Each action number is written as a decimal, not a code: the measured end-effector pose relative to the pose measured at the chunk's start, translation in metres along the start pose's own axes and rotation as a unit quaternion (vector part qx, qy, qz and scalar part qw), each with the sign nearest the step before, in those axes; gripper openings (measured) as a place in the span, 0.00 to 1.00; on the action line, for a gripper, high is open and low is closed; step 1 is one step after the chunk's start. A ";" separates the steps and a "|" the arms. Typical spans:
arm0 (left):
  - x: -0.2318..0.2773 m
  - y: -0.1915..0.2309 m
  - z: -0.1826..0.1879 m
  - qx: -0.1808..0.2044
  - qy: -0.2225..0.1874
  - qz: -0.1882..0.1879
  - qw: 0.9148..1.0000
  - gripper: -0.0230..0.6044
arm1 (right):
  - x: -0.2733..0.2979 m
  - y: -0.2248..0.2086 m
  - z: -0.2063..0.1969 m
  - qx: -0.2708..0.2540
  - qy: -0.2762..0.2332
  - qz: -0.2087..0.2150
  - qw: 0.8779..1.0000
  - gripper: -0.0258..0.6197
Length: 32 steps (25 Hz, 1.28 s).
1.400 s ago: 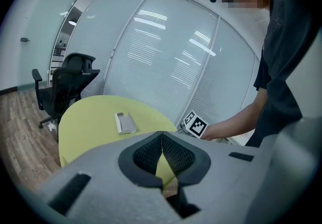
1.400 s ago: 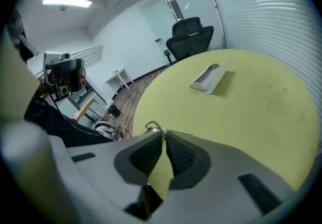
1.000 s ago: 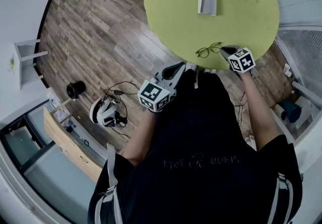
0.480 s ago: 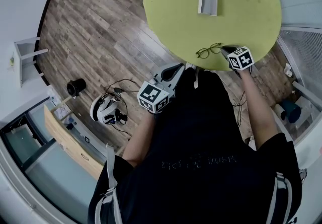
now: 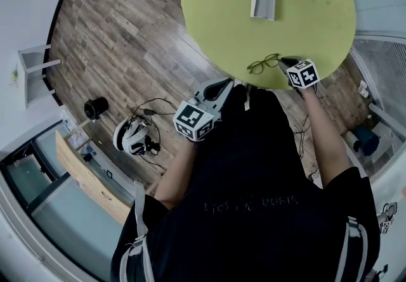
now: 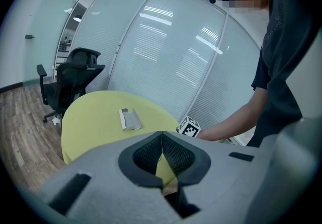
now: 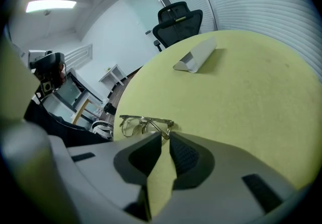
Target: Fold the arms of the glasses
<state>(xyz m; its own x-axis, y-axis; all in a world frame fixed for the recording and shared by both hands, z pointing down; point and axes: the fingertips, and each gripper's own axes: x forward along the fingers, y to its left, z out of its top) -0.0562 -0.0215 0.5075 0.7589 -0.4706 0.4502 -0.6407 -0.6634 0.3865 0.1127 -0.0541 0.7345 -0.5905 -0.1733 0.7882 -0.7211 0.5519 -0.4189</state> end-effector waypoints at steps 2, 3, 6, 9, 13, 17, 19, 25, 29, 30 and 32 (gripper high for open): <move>-0.001 0.000 0.000 0.000 -0.001 0.000 1.000 0.07 | -0.002 0.001 0.000 -0.002 -0.005 -0.004 1.000 0.11; -0.002 0.000 -0.001 0.000 -0.002 -0.001 1.000 0.07 | -0.003 0.003 0.001 0.000 -0.009 -0.003 1.000 0.11; -0.002 -0.002 0.001 0.002 -0.007 -0.005 1.000 0.07 | -0.010 0.010 0.006 0.009 -0.030 0.003 1.000 0.11; 0.000 -0.003 0.002 0.005 -0.012 -0.011 1.000 0.07 | -0.018 0.013 0.009 -0.001 -0.044 -0.009 0.999 0.11; 0.002 -0.007 0.002 0.010 -0.017 -0.022 1.000 0.07 | -0.031 0.021 0.012 -0.022 -0.070 -0.029 0.997 0.11; 0.002 -0.010 0.003 0.014 -0.024 -0.029 0.999 0.07 | -0.045 0.033 0.015 -0.030 -0.094 -0.031 0.995 0.10; 0.002 -0.011 0.004 0.021 -0.026 -0.032 0.999 0.07 | -0.053 0.041 0.020 -0.039 -0.107 -0.032 0.993 0.10; 0.000 -0.018 0.009 0.052 -0.031 -0.045 0.997 0.07 | -0.091 0.073 0.046 -0.066 -0.176 -0.037 0.981 0.10; 0.001 -0.019 0.015 0.059 -0.041 -0.053 0.996 0.07 | -0.118 0.096 0.071 -0.067 -0.231 -0.034 0.970 0.10; 0.001 -0.020 0.015 0.061 -0.041 -0.056 0.996 0.07 | -0.124 0.102 0.075 -0.072 -0.241 -0.035 0.967 0.10; 0.000 -0.022 0.016 0.065 -0.039 -0.063 0.995 0.07 | -0.135 0.116 0.082 -0.083 -0.258 -0.035 0.962 0.10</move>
<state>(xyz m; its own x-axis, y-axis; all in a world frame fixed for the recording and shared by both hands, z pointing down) -0.0405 -0.0159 0.4862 0.8418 -0.4200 0.3391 -0.5238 -0.7873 0.3252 0.0793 -0.0329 0.5423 -0.6744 -0.5731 0.4656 -0.7233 0.6395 -0.2605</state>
